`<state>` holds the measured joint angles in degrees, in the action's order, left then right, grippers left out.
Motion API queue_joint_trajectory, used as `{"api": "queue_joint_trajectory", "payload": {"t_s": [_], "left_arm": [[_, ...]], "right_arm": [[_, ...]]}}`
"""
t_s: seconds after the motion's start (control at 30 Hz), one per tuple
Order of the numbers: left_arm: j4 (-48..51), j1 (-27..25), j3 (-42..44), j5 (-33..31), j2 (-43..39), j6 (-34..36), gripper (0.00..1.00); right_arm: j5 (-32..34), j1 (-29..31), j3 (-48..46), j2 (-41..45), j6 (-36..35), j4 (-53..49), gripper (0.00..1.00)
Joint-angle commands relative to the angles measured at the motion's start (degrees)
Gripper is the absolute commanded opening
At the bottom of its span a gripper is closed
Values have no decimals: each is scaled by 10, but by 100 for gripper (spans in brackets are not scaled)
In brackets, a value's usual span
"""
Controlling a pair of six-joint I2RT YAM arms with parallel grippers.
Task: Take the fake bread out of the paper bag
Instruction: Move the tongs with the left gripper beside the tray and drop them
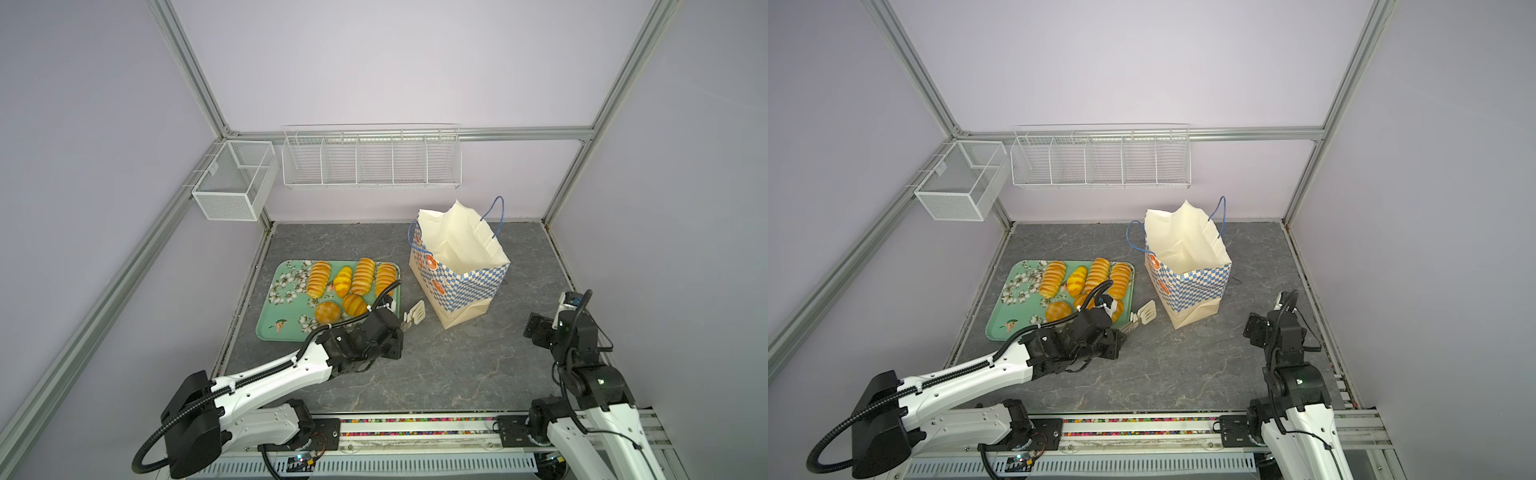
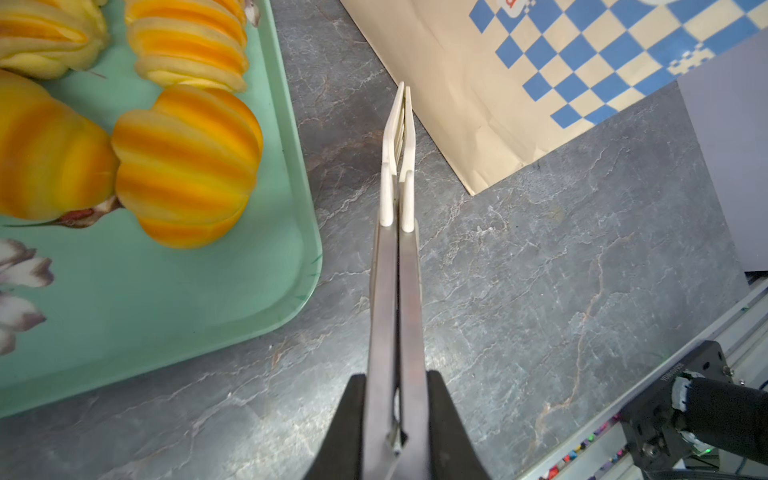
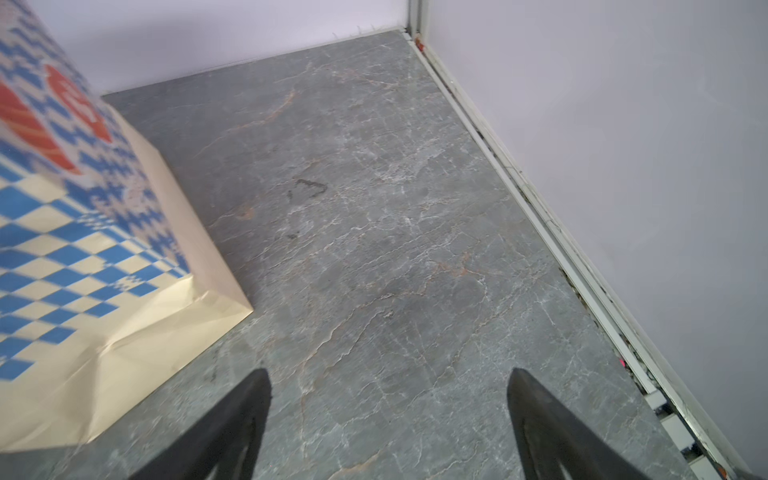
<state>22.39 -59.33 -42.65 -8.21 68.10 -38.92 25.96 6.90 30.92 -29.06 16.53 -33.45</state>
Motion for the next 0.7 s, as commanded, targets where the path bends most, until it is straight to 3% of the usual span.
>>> {"api": "queue_joint_trajectory", "payload": {"t_s": [0.0, 0.2, 0.4, 0.67], "left_arm": [[-84, -6, 10, -8, 32, 15, 0], [-85, -41, -15, 4, 113, 49, 1], [-44, -61, -39, -9, 165, 53, 14], [-35, -77, -41, 2, 191, 57, 31]], "right_arm": [[58, -1, -26, -14, 7, 80, 89], [65, -5, -72, -32, -52, 182, 89], [71, -20, -107, -35, -77, 261, 89], [40, -30, -105, -77, -84, 293, 89]]}}
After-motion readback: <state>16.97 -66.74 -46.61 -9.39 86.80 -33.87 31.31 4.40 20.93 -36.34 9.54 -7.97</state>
